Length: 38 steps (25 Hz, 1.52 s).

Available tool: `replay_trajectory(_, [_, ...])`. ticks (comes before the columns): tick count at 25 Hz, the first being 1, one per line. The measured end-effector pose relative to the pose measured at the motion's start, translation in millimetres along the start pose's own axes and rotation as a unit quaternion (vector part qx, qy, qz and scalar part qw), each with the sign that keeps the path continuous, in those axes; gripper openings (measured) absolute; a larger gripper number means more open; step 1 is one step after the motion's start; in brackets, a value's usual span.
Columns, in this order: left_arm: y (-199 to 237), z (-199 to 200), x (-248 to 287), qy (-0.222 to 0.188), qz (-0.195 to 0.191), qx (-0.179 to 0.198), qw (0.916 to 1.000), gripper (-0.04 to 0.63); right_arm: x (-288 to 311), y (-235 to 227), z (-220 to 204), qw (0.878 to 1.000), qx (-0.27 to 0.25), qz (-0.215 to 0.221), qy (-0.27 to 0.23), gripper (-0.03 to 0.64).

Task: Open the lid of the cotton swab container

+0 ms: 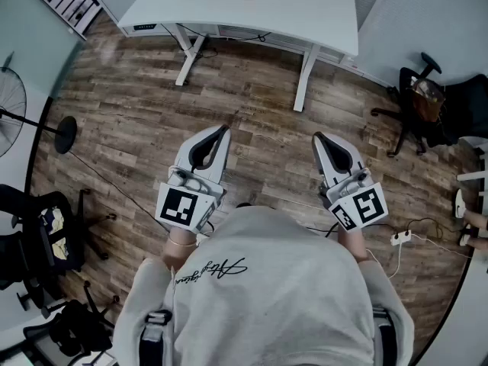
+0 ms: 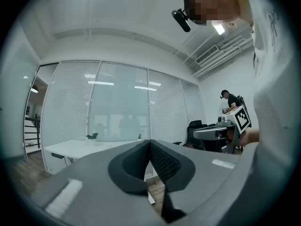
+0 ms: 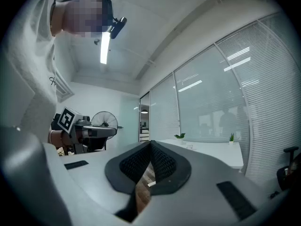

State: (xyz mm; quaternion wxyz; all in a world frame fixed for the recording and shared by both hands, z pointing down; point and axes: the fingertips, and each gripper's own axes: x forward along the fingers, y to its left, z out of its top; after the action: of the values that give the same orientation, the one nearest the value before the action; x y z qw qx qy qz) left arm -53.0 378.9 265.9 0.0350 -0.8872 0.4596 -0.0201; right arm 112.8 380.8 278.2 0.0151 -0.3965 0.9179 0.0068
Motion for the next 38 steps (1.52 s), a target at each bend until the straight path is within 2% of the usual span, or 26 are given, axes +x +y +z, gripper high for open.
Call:
replay_trajectory(9, [-3.0, -2.2, -4.2, 0.005, 0.001, 0.006, 1.0000, 0.000, -1.4, 4.1, -2.7, 1.000, 0.001, 0.003, 0.000, 0.002])
replay_trajectory(16, [-1.0, 1.2, -8.3, -0.005, 0.012, -0.009, 0.9999, 0.000, 2.1, 18.3, -4.2, 1.000, -0.019, 0.017, -0.003, 0.002])
replay_trajectory(22, [1.0, 3.7, -9.8, -0.007, 0.018, -0.009, 0.9998, 0.002, 4.7, 23.2, -1.3, 1.000, -0.008, 0.020, -0.016, 0.003])
replay_trajectory(25, [4.1, 6.5, -11.3, -0.009, 0.022, -0.012, 0.9997, 0.031, 5.5, 21.8, 0.1, 1.000, 0.001, 0.017, -0.018, 0.003])
replay_trajectory(28, [7.3, 5.2, -11.8, -0.006, 0.023, -0.009, 0.9997, 0.099, 7.7, 18.4, -0.2, 1.000, 0.007, 0.011, -0.018, 0.087])
replay_trajectory(32, [10.8, 4.7, -12.1, -0.006, 0.029, -0.012, 0.9995, 0.166, 10.3, 15.7, -0.8, 1.000, 0.010, 0.003, -0.018, 0.145])
replay_trajectory(38, [12.8, 4.3, -11.7, -0.007, 0.029, -0.015, 0.9994, 0.275, 14.4, 8.9, -2.4, 0.999, 0.020, -0.019, -0.021, 0.289])
